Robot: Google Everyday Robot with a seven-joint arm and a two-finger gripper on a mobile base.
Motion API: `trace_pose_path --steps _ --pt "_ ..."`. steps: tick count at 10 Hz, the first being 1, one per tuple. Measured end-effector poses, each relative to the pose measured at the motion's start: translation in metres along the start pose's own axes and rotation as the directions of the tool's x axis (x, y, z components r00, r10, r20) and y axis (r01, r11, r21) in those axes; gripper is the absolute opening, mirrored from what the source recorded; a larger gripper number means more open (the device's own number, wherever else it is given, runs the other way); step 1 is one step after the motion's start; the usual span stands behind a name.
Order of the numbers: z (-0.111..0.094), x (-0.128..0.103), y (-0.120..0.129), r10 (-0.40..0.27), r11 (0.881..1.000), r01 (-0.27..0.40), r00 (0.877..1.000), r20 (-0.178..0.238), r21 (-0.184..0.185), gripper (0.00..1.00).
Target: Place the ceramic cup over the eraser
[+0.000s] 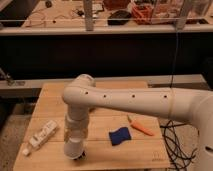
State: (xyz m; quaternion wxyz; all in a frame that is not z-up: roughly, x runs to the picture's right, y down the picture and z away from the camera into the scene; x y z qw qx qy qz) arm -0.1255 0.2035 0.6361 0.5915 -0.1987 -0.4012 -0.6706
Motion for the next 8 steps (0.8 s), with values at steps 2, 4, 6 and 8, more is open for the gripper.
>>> trace_pose_path --steps 2,4,6,8 --pt "0.0020 0.0005 0.0011 0.001 1.000 -0.001 1.000 0.000 0.001 0.00" --pt "0.0026 0.0006 0.0016 0.002 1.000 -0.002 1.000 0.001 0.001 0.02" --pt "0.0038 0.0008 0.0027 0.003 1.000 -0.003 1.000 0.002 0.001 0.07" --pt "0.0051 0.0010 0.0035 0.004 1.000 -0.004 1.000 0.002 0.000 0.07"
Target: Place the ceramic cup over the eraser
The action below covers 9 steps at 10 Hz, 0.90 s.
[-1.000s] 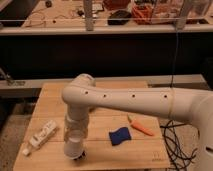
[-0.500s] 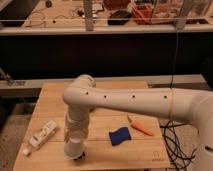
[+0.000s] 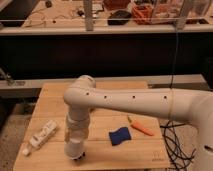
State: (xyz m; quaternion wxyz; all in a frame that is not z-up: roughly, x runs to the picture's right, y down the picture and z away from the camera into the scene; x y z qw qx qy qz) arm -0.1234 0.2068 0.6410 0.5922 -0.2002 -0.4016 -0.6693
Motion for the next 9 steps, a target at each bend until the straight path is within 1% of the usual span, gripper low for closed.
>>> trace_pose_path --steps 2,3,4,5,9 --pt "0.0006 0.0003 0.0003 0.001 1.000 -0.001 1.000 0.000 0.001 0.08" --pt "0.0007 0.0004 0.0005 0.001 1.000 -0.001 1.000 0.000 0.001 0.12" --pt "0.0013 0.0005 0.0010 0.001 1.000 -0.001 1.000 0.001 0.001 0.21" --pt "0.0014 0.0007 0.0013 0.001 1.000 -0.001 1.000 0.001 0.000 0.24" --pt "0.0028 0.0011 0.0029 0.003 1.000 -0.003 1.000 0.002 0.000 0.24"
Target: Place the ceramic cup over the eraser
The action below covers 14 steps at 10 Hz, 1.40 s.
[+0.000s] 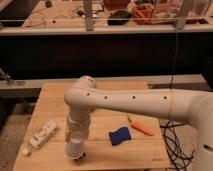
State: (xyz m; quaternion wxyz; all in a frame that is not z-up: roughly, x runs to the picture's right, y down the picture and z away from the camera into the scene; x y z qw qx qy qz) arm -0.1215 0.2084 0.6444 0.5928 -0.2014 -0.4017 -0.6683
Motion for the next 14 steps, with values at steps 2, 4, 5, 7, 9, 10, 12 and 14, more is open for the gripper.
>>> trace_pose_path --steps 2,4,5,7,9,10,12,14 --pt "0.0005 0.0004 0.0006 0.000 1.000 0.000 1.000 0.001 0.000 0.25" --pt "0.0012 0.0006 0.0013 0.001 1.000 -0.001 1.000 0.001 0.000 0.29" --pt "0.0014 0.0008 0.0017 0.002 1.000 -0.002 1.000 0.001 0.000 0.29" --pt "0.0021 0.0010 0.0024 0.002 1.000 -0.002 1.000 0.001 -0.001 0.31" --pt "0.0028 0.0012 0.0032 0.003 1.000 -0.003 1.000 0.002 -0.001 0.38" --pt "0.0030 0.0012 0.0036 0.004 1.000 -0.004 1.000 0.002 -0.002 0.38" --pt "0.0036 0.0014 0.0042 0.004 1.000 -0.004 1.000 0.002 -0.003 0.45" --pt "0.0042 0.0015 0.0048 0.005 1.000 -0.005 1.000 0.002 -0.003 0.48"
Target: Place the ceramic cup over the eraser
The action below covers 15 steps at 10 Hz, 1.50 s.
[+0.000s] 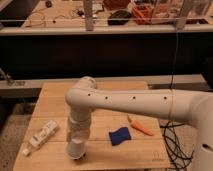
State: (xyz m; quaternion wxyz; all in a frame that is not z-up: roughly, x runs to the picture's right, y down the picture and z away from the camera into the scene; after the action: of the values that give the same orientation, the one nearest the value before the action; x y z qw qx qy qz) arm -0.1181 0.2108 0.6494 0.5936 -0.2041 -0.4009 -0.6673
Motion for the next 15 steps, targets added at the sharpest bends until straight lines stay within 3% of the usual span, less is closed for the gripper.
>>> trace_pose_path --steps 5,7,10,15 --pt "0.0009 0.0003 0.0014 0.001 1.000 -0.001 1.000 0.000 -0.002 0.43" --pt "0.0015 0.0004 0.0020 0.002 1.000 -0.002 1.000 0.001 -0.003 0.52" --pt "0.0020 0.0005 0.0030 0.002 1.000 -0.002 1.000 0.001 -0.005 0.52" --pt "0.0028 0.0006 0.0043 0.002 1.000 -0.002 1.000 0.002 -0.007 0.66"
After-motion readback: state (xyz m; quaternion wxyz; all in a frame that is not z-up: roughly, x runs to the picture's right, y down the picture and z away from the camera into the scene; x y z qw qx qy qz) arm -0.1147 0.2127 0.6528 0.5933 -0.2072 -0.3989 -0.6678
